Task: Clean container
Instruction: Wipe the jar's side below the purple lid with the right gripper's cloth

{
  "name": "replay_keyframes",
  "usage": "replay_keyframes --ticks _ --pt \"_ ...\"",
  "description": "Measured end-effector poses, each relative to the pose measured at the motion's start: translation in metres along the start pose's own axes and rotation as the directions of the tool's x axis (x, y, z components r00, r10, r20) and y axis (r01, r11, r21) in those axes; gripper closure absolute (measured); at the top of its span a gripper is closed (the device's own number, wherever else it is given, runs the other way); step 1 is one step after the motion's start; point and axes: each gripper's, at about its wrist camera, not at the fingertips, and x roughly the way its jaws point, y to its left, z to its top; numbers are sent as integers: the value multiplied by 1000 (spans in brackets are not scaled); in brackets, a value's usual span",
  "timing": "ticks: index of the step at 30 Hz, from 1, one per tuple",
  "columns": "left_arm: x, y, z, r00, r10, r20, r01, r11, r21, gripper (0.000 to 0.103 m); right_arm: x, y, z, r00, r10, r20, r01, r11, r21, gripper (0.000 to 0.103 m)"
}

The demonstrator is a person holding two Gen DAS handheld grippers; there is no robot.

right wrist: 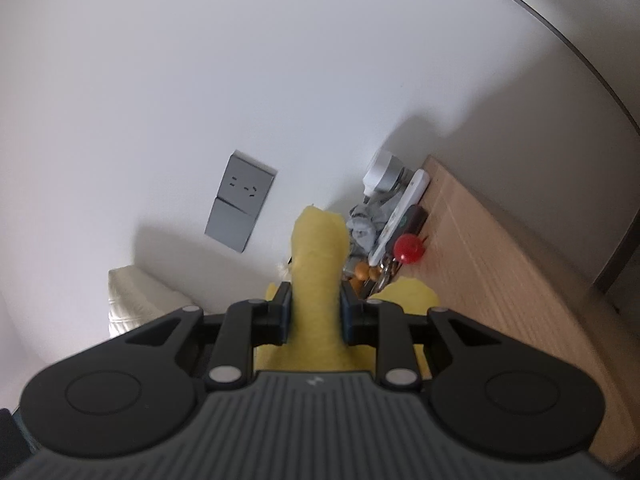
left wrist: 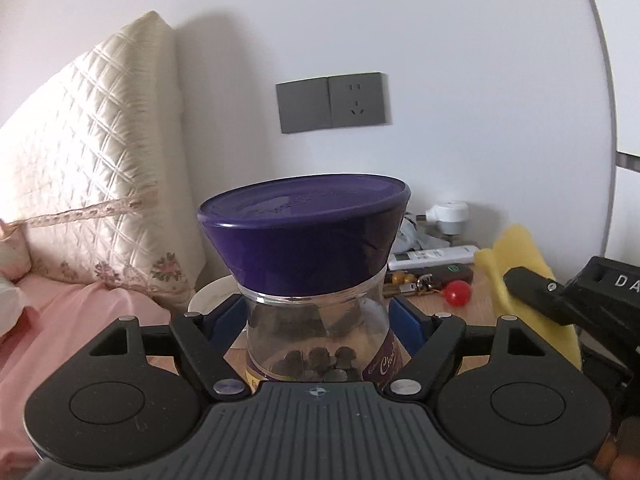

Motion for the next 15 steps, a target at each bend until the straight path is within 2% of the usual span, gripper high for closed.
replay_keyframes --ticks 1,2,3,6,9,11,15 --pt "2 0 -1 1000 -15 0 15 1000 26 14 2 0 1 1000 -2 -3 2 1000 -3 77" --pt "3 1 -3 999 -53 8 52 997 52 6 3 0 1 1000 -3 -7 3 1000 -5 77" --pt "1 4 -8 996 -91 26 88 993 78 3 4 -1 0 1000 -3 -13 3 1000 -6 77" --pt "0 22 -25 973 -211 89 194 966 169 1 6 0 -4 999 -1 -33 1 1000 -7 77" --pt "3 45 -37 945 -306 113 284 943 175 2 8 3 -10 999 3 -52 -4 1000 -10 77" --pt "2 60 -43 917 -372 143 351 924 148 2 10 5 -14 998 6 -65 -7 1000 -12 77" --pt "1 84 -51 870 -446 211 427 895 131 2 13 8 -22 996 12 -91 -13 1000 -16 77"
